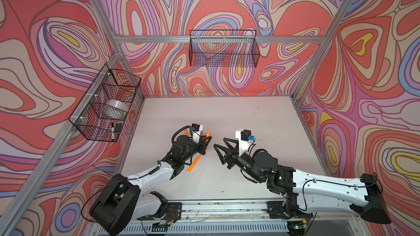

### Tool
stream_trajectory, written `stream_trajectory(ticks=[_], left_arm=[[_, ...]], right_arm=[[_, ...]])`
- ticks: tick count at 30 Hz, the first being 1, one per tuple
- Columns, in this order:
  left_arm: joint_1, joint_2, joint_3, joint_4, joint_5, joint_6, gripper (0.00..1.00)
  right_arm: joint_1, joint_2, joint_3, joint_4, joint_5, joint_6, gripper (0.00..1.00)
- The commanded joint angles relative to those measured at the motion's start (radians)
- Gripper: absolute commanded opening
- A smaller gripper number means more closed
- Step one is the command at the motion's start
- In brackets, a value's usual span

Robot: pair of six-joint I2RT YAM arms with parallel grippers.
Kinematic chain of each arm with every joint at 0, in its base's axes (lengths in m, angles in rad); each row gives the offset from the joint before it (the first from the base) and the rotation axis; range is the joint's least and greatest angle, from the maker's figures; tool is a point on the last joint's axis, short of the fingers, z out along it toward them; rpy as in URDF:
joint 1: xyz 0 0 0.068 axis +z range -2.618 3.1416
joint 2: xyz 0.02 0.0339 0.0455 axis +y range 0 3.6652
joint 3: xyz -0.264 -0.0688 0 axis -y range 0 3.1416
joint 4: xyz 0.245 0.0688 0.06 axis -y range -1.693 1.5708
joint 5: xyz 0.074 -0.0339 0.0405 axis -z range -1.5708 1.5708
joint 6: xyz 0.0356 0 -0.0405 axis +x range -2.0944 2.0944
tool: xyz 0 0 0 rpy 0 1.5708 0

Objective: Insert pens into pen caps
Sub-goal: Place the pen at the center of the table.

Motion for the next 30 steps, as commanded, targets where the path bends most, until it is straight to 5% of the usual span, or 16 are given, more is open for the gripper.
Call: stream_trajectory(ticks=[1, 7, 18, 30], left_arm=[[0.001, 0.072, 0.056, -0.048, -0.065, -0.057, 0.00], [-0.008, 0.206, 0.189, -0.215, -0.083, -0.084, 0.00], [-0.136, 0.374, 0.370, -0.427, -0.301, -0.031, 0.00], [-0.160, 0.534, 0.520, -0.597, -0.286, -0.002, 0.02]], right_arm=[[-0.003, -0.004, -0.027, -0.095, 0.099, 0.033, 0.68], [-0.003, 0.026, -0.018, -0.149, 0.146, 0.070, 0.69], [-0.004, 0.036, -0.021, -0.186, 0.200, 0.105, 0.72], [-0.006, 0.049, -0.015, -0.219, 0.245, 0.134, 0.76]])
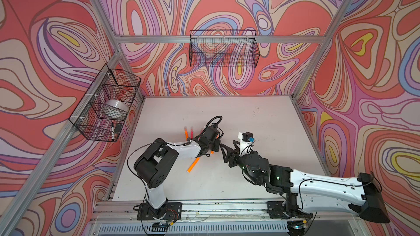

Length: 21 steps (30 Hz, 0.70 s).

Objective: Insert pens into pen caps
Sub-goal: Place the pen at the center of the table.

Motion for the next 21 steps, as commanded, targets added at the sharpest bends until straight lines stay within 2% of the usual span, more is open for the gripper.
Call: stream_trajectory(ticks=[1, 4, 11, 17, 21], left_arm=[[-0.009, 0.027, 0.035, -0.082, -0.009, 0.019, 0.03], [-0.012, 0.035, 0.040, -0.086, -0.003, 0.019, 0.13], [-0.014, 0.020, 0.034, -0.089, -0.004, 0.028, 0.43], [-0.014, 0.000, 0.041, -0.106, -0.014, 0.046, 0.54], [-0.014, -0.084, 0.024, -0.112, -0.025, 0.065, 0.60]], right_arm=[[-0.006, 0.010, -0.006, -0.028, 0.024, 0.014, 0.76], [-0.006, 0.011, -0.004, -0.037, 0.025, 0.020, 0.76], [-0.011, -0.005, -0.010, -0.045, 0.028, 0.025, 0.77], [-0.011, -0.023, -0.024, -0.036, 0.027, 0.026, 0.77], [-0.013, -0.028, -0.023, -0.035, 0.027, 0.023, 0.77]])
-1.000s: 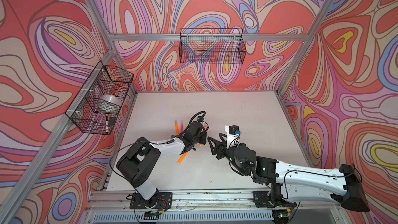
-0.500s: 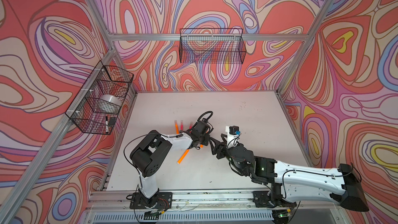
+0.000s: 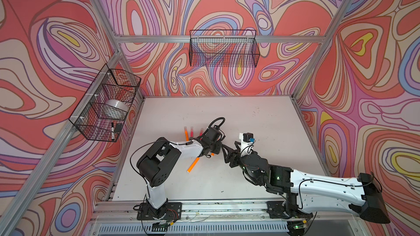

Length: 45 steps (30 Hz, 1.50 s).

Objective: Insert pens into pen caps
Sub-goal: Place the pen at the center of the table, then pick up the pen from the bottom-center of the table.

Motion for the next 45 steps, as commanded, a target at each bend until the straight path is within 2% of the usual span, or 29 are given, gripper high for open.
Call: stream_trajectory(ticks=[1, 4, 8, 14, 19, 25, 30, 37, 42, 45], left_arm=[[-0.002, -0.111, -0.001, -0.035, -0.029, 0.030, 0.61], [-0.002, -0.214, -0.043, -0.057, -0.068, 0.037, 0.63], [-0.002, -0.379, -0.167, -0.071, -0.123, 0.018, 0.66], [-0.002, -0.553, -0.340, -0.123, -0.188, -0.077, 0.67], [-0.002, -0.590, -0.430, -0.153, -0.211, -0.151, 0.66], [-0.002, -0.629, -0.550, -0.106, -0.129, -0.222, 0.65], [-0.002, -0.574, -0.554, -0.080, -0.101, -0.227, 0.65], [-0.004, -0.471, -0.504, -0.078, -0.072, -0.211, 0.46], [-0.005, -0.449, -0.485, -0.091, -0.071, -0.200, 0.29], [-0.007, -0.449, -0.484, -0.103, -0.076, -0.197, 0.24]], right_arm=[[-0.004, -0.018, -0.012, -0.003, 0.015, 0.002, 0.77], [-0.006, -0.024, -0.014, 0.004, 0.014, -0.003, 0.77], [-0.007, -0.029, -0.013, 0.010, 0.006, -0.012, 0.78], [-0.010, -0.028, -0.016, 0.029, -0.046, -0.014, 0.78], [-0.010, -0.016, -0.018, 0.044, -0.119, -0.007, 0.77], [-0.010, -0.009, -0.014, 0.037, -0.188, 0.013, 0.76], [-0.010, -0.035, -0.042, 0.032, -0.205, 0.043, 0.75], [-0.010, -0.067, -0.047, 0.004, -0.187, 0.054, 0.75], [-0.011, -0.068, -0.041, -0.005, -0.173, 0.049, 0.75], [-0.011, -0.063, -0.037, -0.008, -0.168, 0.049, 0.75]])
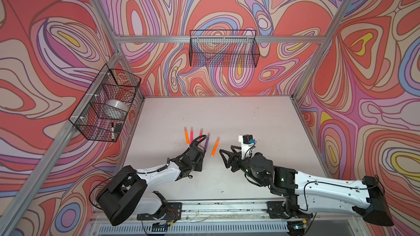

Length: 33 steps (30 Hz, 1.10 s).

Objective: Insert pens into pen caps
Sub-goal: Pick up the pen from the bottom-center of the table.

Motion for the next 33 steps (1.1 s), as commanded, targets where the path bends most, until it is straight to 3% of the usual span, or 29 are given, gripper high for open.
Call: stream_trajectory(ticks=[1, 22, 33], left_arm=[[-0.008, 0.018, 0.003, -0.057, 0.024, -0.001, 0.24], [-0.155, 0.046, 0.079, -0.197, -0.129, -0.042, 0.29], [-0.159, 0.131, 0.103, -0.169, -0.121, -0.033, 0.02]], right_arm=[[-0.005, -0.003, 0.005, -0.019, 0.019, 0.002, 0.75], [-0.005, -0.014, 0.001, -0.031, 0.025, 0.011, 0.75], [-0.005, -0.013, 0.002, -0.032, 0.027, 0.015, 0.75]])
